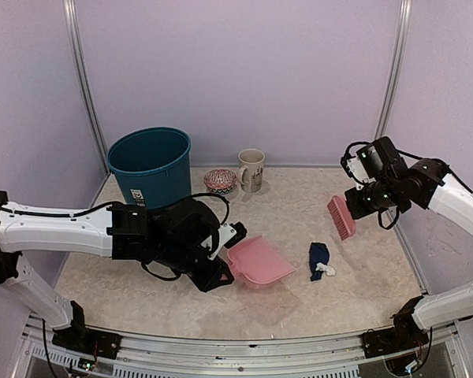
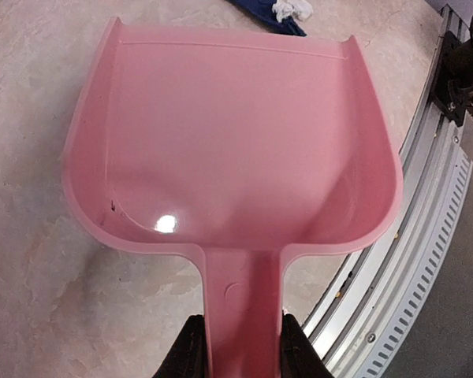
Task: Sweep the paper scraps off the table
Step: Sweep the paper scraps at the center of the board, then sweep the paper scraps into the dustpan.
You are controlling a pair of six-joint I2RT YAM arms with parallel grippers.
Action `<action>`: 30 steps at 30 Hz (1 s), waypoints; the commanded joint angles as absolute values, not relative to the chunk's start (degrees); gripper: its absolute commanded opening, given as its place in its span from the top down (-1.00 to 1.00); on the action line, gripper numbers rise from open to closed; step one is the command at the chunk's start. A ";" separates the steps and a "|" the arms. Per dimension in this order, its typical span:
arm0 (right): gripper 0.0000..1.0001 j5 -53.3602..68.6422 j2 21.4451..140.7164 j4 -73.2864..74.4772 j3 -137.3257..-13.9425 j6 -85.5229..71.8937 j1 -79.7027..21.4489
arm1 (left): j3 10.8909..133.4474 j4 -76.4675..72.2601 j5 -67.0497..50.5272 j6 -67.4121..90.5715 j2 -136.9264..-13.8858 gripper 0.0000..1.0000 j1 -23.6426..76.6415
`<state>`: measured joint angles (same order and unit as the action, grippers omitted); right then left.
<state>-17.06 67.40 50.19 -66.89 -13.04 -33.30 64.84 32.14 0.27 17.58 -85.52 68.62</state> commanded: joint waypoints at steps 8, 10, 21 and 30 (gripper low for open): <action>1.00 -19.93 68.21 52.41 -62.77 -14.79 -32.70 | 67.18 29.80 1.18 15.03 -94.27 1.00 72.35; 1.00 -19.45 68.66 52.54 -62.70 -15.09 -32.78 | 67.69 29.43 1.39 14.82 -95.79 1.00 72.58; 1.00 -21.54 75.20 54.70 -63.82 -17.25 -35.70 | 75.00 27.81 2.08 10.41 -105.92 1.00 73.81; 1.00 -19.87 80.11 56.53 -65.16 -17.99 -41.13 | 83.27 30.01 4.15 9.06 -114.61 1.00 73.64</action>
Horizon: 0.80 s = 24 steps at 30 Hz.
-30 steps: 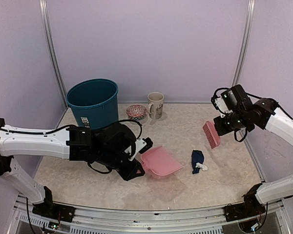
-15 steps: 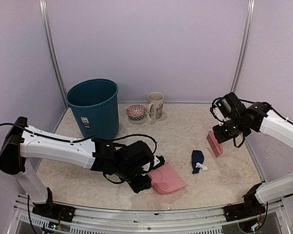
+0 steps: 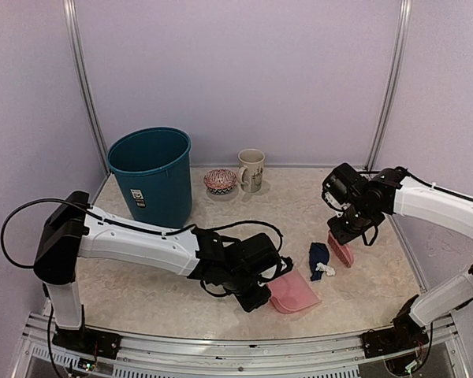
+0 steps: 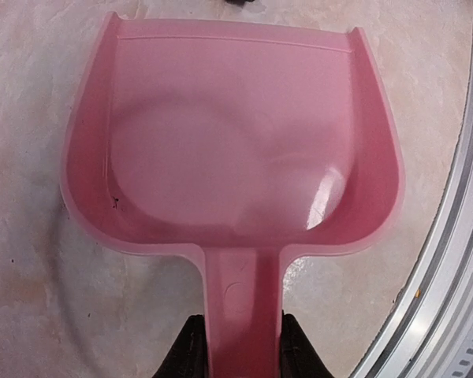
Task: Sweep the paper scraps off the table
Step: Sweep the paper scraps into the dustpan.
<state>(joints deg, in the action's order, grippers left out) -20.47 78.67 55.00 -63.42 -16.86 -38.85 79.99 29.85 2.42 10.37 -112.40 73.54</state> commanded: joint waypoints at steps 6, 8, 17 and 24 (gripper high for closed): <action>1.00 -12.51 80.05 55.03 -65.86 -17.42 -44.89 | 84.64 29.51 2.85 9.86 -116.33 1.00 72.44; 1.00 -11.09 80.42 54.78 -66.07 -17.13 -46.25 | 84.64 29.21 2.15 10.19 -116.61 1.00 71.80; 1.00 -6.39 80.88 56.63 -69.63 -18.79 -52.37 | 83.17 27.08 0.49 12.04 -116.72 1.00 69.41; 1.00 -7.58 77.79 56.64 -71.02 -20.17 -52.95 | 79.71 23.99 0.21 12.74 -115.83 1.00 69.26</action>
